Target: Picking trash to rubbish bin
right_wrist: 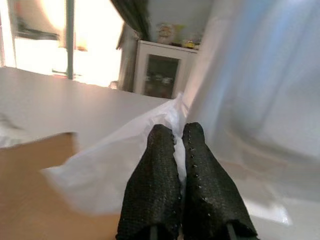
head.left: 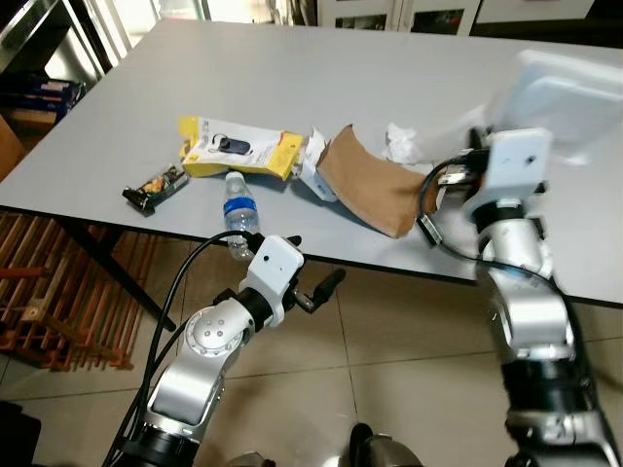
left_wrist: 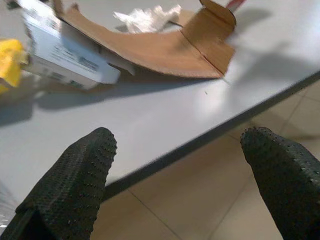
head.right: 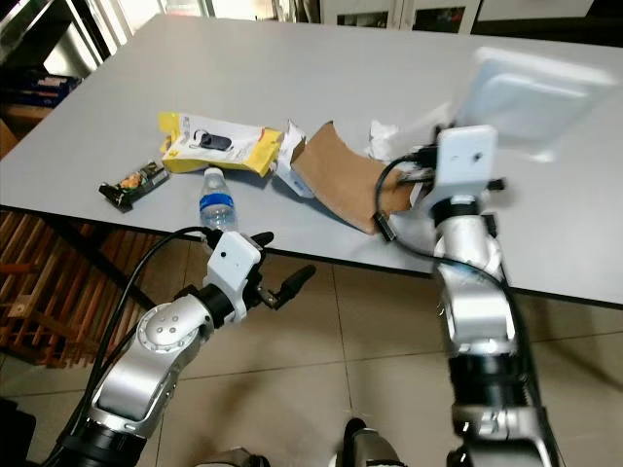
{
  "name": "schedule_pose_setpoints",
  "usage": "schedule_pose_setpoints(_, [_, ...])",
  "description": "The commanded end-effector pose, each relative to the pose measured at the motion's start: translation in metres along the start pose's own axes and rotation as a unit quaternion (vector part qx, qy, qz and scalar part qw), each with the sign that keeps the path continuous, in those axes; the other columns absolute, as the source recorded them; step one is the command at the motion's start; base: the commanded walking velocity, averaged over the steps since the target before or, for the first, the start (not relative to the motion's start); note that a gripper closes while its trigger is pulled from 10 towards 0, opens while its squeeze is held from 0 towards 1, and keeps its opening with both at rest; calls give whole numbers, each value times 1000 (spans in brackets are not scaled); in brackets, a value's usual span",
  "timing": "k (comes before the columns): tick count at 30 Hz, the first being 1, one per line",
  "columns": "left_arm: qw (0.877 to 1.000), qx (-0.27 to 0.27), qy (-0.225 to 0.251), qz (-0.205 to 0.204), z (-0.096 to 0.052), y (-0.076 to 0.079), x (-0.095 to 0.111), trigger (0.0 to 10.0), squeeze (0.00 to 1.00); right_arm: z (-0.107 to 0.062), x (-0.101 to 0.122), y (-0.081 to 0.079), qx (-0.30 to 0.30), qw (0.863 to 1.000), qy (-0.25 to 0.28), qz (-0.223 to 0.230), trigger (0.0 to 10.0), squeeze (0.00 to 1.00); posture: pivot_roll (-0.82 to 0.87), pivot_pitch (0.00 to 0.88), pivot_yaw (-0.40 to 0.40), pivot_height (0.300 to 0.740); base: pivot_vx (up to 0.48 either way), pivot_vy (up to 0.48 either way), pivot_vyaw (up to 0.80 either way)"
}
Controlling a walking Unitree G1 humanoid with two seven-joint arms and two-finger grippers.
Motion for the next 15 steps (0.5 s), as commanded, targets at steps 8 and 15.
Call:
schedule_pose_setpoints(8, [999,-15,14,-25,-10,0,10,10000,0,-20,-12,-7,24,999,-22,11,0,0,22,147,10,740,0,0,0])
schedule_pose_setpoints(15, [998,-36,25,-35,-17,5,21,10000,0,-38,-38,-7,45,996,-80,18,0,0,19,140,-2,740,0,0,0])
Point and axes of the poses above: a point about 5 cm out from each wrist's last joint towards the gripper, its own z axis pointing out of the wrist towards the gripper, its own x axis along the axis of the wrist's last joint, y = z × x, the point moved 6 cm from there along z, pointing out of the wrist towards the gripper, and after that the axes turned 6 degrees about -z, right-handed, at the moved point
